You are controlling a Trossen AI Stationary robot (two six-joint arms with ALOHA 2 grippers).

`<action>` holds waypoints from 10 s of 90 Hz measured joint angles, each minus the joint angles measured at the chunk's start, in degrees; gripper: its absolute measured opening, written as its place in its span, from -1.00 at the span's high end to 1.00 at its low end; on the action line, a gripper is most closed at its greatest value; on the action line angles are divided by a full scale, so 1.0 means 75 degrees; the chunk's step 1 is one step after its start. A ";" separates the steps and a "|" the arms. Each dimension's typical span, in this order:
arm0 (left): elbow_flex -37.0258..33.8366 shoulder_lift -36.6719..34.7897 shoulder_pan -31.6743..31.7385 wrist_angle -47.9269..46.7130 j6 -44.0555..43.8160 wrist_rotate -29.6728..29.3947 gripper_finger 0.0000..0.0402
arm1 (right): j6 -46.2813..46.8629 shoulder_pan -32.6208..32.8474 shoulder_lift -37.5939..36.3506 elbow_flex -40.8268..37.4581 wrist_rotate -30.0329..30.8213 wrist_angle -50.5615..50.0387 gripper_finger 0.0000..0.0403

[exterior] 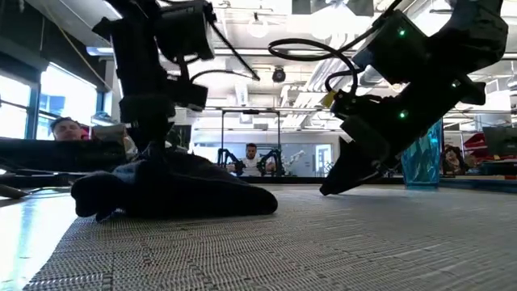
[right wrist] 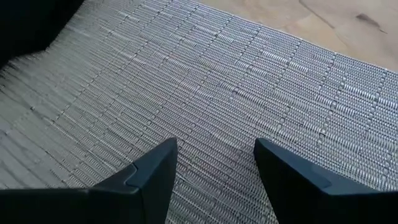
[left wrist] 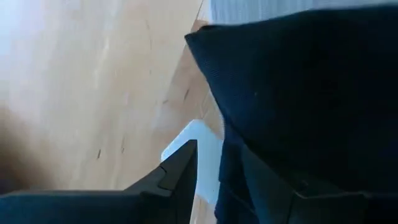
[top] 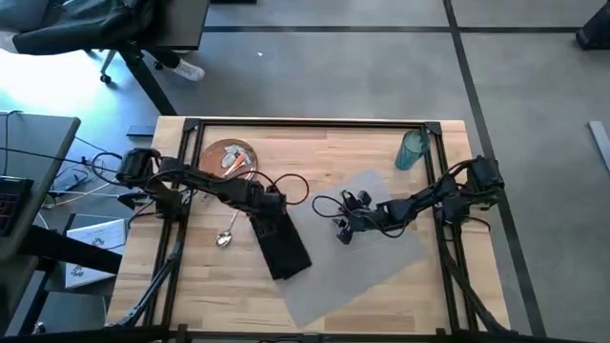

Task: Set table place
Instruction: Put the black napkin on the gray placemat

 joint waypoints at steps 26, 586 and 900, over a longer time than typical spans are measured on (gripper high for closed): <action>0.0156 -0.0674 -0.0514 -0.0660 -0.0493 -0.0207 0.44 | -0.0612 0.0115 -0.0491 0.0474 -0.1404 -0.0192 -0.01; -0.1884 -0.0321 -0.4711 0.3204 -0.4070 -0.2944 0.44 | -0.2288 0.3019 0.3459 0.9822 -0.1586 -1.1357 0.25; -0.2181 0.1036 -0.3324 0.5548 -0.2259 -0.3798 0.44 | -0.2113 0.2066 0.4558 0.5560 -0.1927 0.1838 0.38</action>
